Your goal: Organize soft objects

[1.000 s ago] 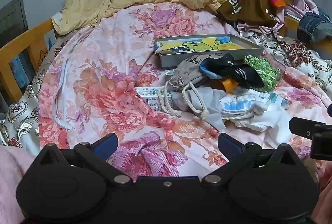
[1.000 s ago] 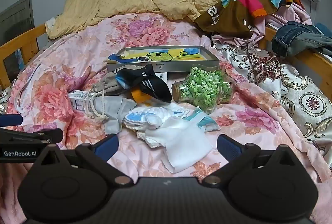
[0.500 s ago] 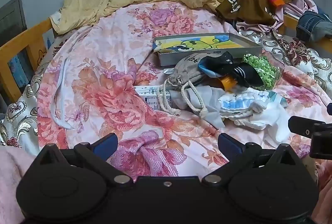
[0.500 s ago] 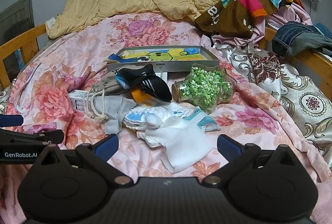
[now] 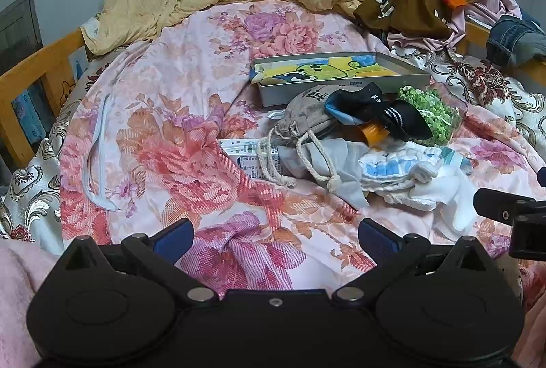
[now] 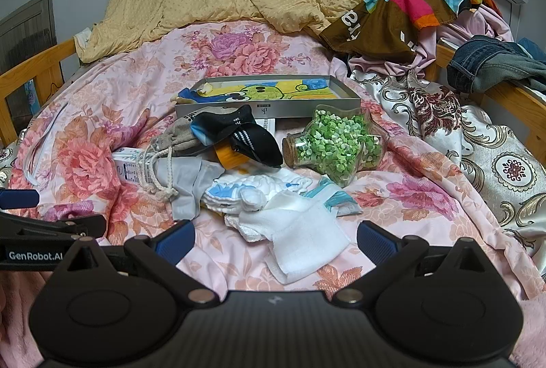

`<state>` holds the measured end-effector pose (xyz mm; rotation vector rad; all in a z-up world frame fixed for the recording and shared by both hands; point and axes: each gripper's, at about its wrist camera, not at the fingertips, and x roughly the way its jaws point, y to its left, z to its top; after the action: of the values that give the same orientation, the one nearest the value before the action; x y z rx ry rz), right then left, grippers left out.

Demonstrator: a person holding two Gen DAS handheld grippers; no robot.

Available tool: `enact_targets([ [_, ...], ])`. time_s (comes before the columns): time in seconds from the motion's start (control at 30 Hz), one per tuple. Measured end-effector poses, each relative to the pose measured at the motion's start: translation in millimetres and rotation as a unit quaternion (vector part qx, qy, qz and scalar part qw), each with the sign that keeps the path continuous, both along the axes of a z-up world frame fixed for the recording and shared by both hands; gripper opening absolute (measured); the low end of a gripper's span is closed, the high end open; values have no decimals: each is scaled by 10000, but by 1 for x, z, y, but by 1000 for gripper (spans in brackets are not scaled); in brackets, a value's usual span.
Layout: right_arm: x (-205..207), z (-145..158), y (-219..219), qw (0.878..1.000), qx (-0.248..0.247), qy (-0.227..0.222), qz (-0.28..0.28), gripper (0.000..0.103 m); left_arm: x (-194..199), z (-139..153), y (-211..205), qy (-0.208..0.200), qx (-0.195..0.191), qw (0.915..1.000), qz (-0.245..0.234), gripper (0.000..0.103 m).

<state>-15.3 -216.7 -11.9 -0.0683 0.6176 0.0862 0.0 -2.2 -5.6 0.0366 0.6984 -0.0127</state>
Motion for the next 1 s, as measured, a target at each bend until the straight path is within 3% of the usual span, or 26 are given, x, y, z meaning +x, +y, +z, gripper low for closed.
enact_targets([
  [1.0, -1, 1, 0, 10000, -4, 2, -8, 103, -2, -6, -3, 48, 13, 10000, 15, 102],
])
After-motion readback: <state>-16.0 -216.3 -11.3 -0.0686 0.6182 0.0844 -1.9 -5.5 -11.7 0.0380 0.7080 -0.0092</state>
